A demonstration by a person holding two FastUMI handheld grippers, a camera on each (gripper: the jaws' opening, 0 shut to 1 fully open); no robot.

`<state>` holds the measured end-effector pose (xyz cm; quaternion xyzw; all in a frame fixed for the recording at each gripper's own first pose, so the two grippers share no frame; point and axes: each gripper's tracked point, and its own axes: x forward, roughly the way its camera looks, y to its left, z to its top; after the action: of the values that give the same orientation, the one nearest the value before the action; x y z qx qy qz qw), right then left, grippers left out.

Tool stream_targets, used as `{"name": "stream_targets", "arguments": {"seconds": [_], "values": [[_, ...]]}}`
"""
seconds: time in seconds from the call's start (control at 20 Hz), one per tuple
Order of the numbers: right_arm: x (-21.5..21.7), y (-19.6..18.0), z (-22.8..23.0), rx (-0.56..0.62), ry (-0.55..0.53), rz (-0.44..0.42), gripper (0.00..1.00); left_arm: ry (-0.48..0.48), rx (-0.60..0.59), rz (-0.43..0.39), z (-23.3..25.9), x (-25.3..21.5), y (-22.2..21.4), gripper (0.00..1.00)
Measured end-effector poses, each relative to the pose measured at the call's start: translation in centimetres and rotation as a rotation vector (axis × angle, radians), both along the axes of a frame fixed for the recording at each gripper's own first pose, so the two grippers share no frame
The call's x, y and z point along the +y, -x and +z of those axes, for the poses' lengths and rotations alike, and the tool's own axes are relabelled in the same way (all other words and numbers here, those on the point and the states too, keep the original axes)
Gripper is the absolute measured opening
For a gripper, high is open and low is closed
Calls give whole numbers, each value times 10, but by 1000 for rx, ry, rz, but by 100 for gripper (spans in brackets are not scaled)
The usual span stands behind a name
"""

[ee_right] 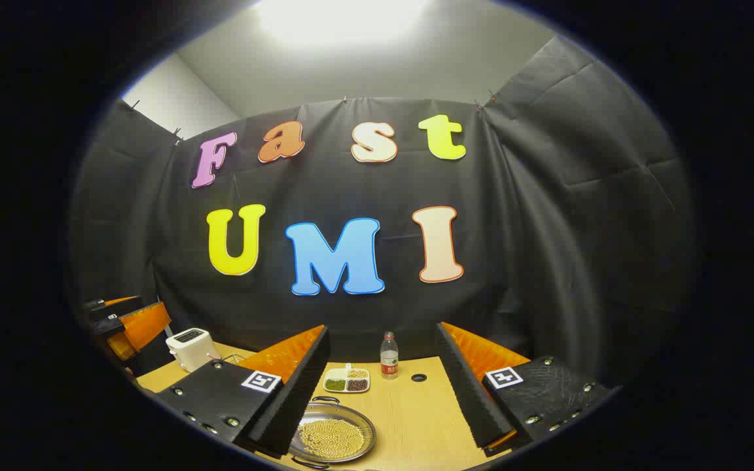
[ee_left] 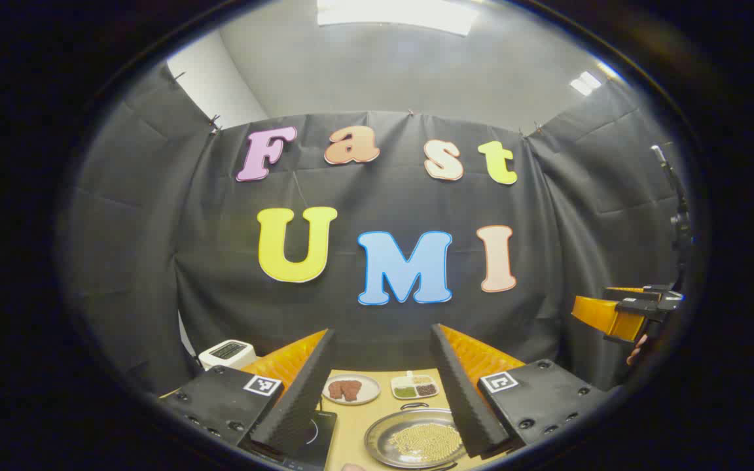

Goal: First push the handle of the pot to place it horizontally, then grasp the pot with both hands and set it on the induction cooktop.

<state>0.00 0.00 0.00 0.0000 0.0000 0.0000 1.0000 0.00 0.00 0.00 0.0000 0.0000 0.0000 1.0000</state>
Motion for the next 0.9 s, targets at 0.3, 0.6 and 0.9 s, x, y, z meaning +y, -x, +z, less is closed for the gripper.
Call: {"name": "stream_targets", "arguments": {"seconds": [0.3, 0.6, 0.9], "values": [[-1, 0, 1, -4, 13, 8, 98, -3, 4, 0, -2, 1, -1, 91], [4, -2, -5, 11, 12, 15, 98, -2, 15, 5, -5, 7, -1, 91], [6, -5, -8, 25, 2, 8, 98, -12, 25, 11, -6, 16, -2, 91]]}}
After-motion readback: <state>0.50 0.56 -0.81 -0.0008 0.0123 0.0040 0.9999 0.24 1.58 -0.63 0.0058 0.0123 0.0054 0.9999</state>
